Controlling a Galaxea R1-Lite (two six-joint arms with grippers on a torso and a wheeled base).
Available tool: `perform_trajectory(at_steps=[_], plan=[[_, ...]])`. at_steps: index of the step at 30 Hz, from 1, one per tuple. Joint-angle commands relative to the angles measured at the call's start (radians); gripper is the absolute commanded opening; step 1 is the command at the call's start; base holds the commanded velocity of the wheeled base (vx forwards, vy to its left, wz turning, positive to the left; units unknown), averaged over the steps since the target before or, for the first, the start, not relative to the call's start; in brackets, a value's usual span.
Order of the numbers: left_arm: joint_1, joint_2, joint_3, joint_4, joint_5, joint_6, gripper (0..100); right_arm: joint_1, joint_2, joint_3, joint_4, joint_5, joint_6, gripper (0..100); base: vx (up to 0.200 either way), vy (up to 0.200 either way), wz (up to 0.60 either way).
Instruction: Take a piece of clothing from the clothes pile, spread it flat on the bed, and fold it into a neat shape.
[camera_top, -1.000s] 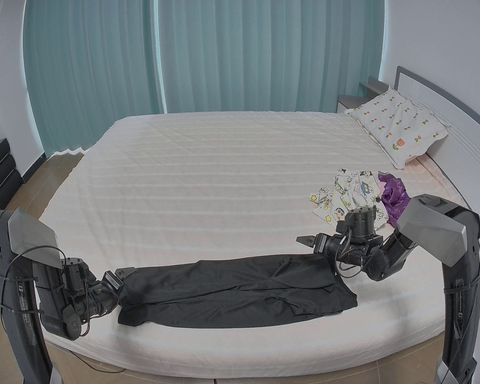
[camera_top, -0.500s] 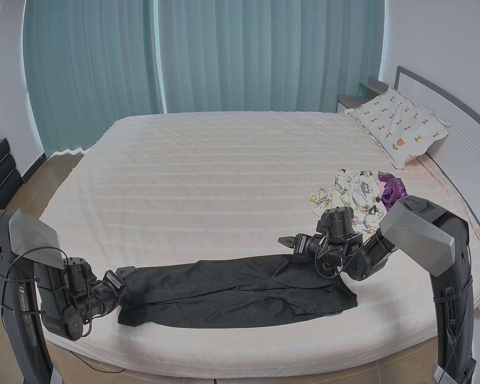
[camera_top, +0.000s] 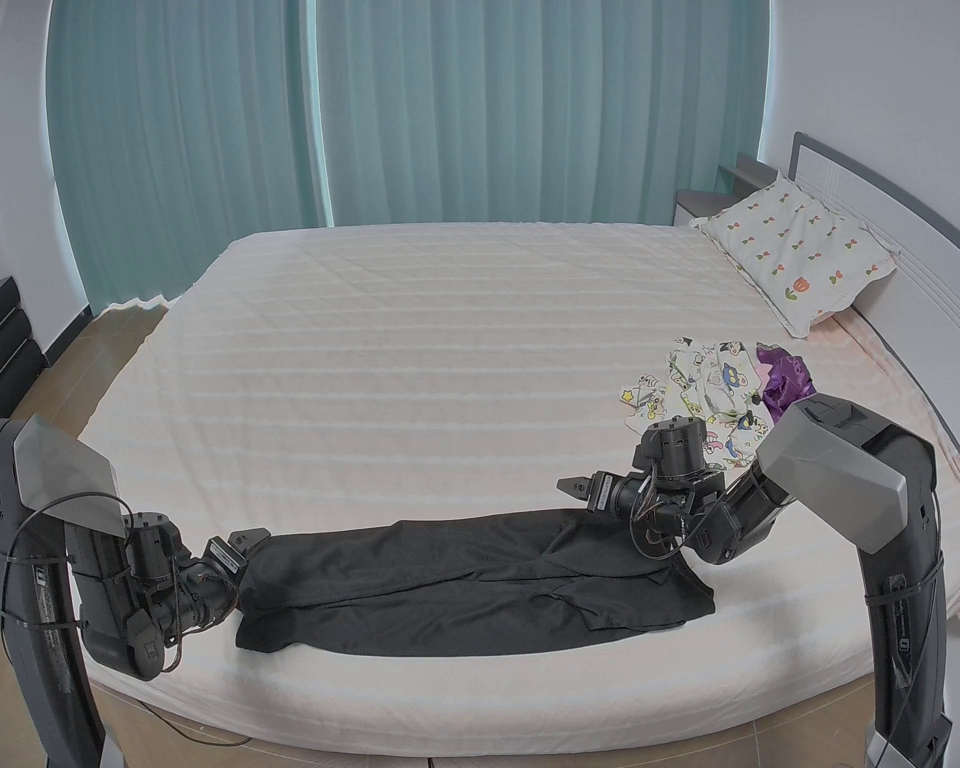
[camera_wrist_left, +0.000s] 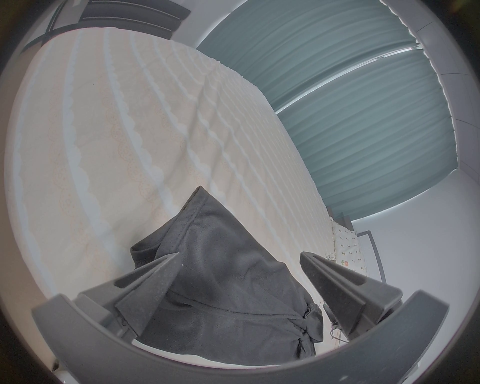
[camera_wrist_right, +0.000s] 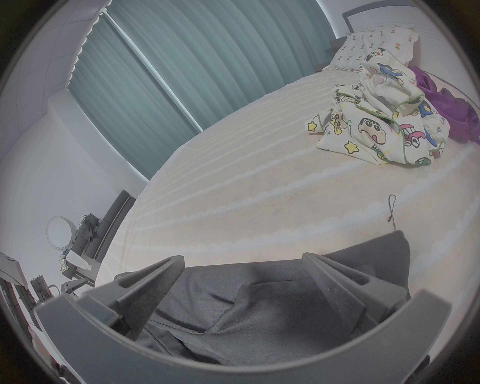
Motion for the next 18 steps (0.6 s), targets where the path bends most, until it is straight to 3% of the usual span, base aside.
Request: perform_trajectory(at_steps=[1, 9, 18], plan=[[0.0, -0.011, 0.004, -0.018, -0.002, -0.008, 100, 0.002, -0.004, 0.001, -0.001, 0.001, 0.0, 100, 0.0, 0.2, 0.0], [0.0, -0.011, 0.004, -0.018, -0.002, -0.008, 100, -0.001, -0.01, 0.004, 0.001, 0.001, 0.0, 100, 0.0, 0.2, 0.0], [0.0, -0.008, 0.006, -0.018, -0.001, 0.003, 100, -0.003, -0.008, 0.008, 0.001, -0.001, 0.0, 100, 0.0, 0.0, 0.0]])
